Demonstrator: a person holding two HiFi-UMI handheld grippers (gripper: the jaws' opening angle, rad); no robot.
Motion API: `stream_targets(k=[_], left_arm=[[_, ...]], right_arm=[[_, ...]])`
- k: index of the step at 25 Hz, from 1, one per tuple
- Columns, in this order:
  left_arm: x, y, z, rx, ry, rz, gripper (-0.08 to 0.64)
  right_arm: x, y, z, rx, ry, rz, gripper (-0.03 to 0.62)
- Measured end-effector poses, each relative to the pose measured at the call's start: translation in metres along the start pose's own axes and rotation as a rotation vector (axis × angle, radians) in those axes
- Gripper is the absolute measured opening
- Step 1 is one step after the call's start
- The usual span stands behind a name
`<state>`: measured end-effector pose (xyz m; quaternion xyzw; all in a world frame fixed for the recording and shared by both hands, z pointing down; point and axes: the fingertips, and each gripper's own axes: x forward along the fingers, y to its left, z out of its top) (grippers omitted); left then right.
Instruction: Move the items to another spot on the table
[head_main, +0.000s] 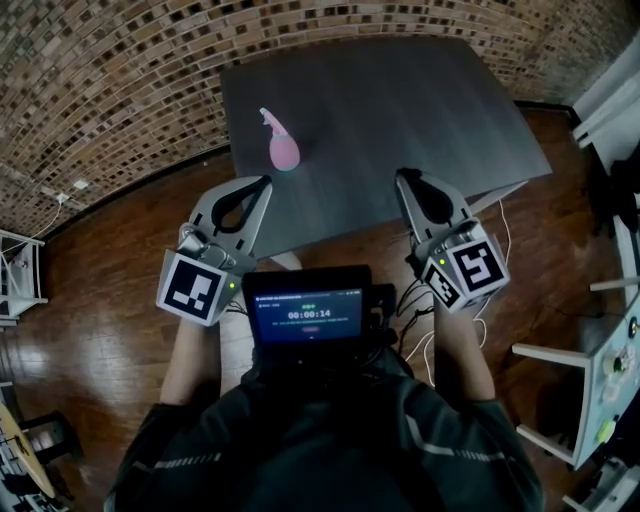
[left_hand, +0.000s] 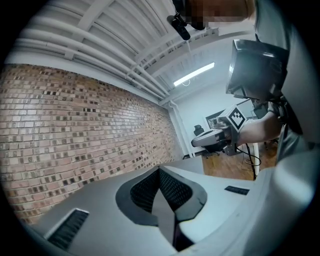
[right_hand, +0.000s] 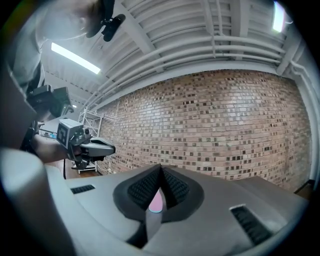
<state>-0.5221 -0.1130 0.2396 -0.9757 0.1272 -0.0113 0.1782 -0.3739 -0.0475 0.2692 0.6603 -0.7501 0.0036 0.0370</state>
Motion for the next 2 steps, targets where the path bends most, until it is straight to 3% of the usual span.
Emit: stream_targets(k=[2], left_arm=[[-0.0028,0.0009,-0.0039,-0.005,0.011,-0.002,-0.003]], right_arm=[[0.0009,0.001,-0.0012,0.002,0.002,-0.004,-0.002]])
